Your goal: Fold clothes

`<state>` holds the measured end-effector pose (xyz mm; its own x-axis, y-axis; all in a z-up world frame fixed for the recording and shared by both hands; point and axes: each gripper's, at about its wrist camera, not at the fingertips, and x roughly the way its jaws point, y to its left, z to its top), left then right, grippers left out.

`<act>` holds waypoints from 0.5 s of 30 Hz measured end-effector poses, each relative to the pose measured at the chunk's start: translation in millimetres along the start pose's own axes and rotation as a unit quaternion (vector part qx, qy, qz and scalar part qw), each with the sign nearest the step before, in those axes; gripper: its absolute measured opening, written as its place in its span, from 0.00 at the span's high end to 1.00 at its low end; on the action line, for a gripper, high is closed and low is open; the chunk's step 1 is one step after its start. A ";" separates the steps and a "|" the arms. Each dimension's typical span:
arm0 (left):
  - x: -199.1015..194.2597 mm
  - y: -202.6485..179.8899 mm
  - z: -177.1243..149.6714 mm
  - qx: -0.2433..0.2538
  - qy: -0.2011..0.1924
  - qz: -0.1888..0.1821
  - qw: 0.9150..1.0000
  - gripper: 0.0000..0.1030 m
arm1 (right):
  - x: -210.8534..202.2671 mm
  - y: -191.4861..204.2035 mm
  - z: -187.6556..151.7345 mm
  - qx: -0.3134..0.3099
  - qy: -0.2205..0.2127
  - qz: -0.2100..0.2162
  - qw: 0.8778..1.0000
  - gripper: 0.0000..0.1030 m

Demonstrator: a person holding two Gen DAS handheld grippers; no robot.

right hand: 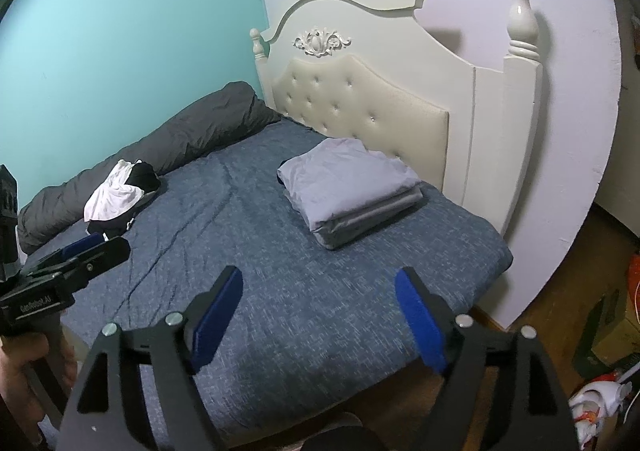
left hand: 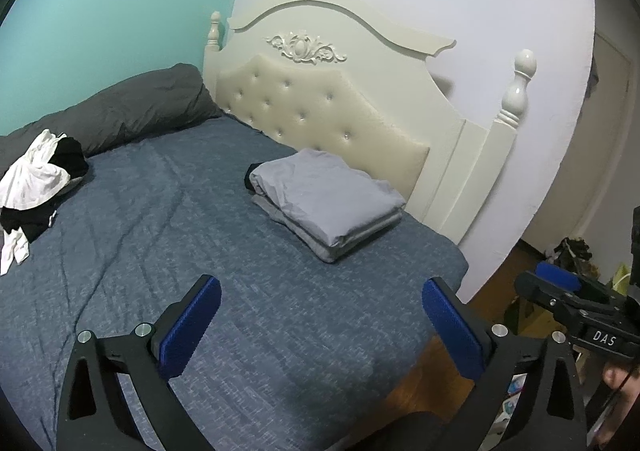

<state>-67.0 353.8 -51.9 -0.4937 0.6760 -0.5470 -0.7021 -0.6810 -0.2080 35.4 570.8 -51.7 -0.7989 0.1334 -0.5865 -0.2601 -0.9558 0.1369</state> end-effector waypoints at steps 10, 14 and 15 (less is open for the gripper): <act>-6.2 0.0 -7.5 0.010 0.001 0.011 1.000 0.00 | -4.0 4.9 -6.8 -0.005 -0.005 -0.007 1.000 0.18; -8.9 -0.2 -9.3 0.010 0.000 0.014 1.000 0.00 | -8.8 7.0 -9.2 -0.007 -0.009 -0.005 1.000 0.14; -9.7 -0.6 -9.7 0.011 0.001 0.013 1.000 0.00 | -10.1 7.4 -9.5 -0.006 -0.011 -0.004 1.000 0.07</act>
<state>-56.9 344.9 -54.4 -0.5116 0.6570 -0.5538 -0.6999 -0.6925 -0.1749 46.7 559.9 -52.4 -0.8088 0.1459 -0.5697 -0.2591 -0.9581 0.1225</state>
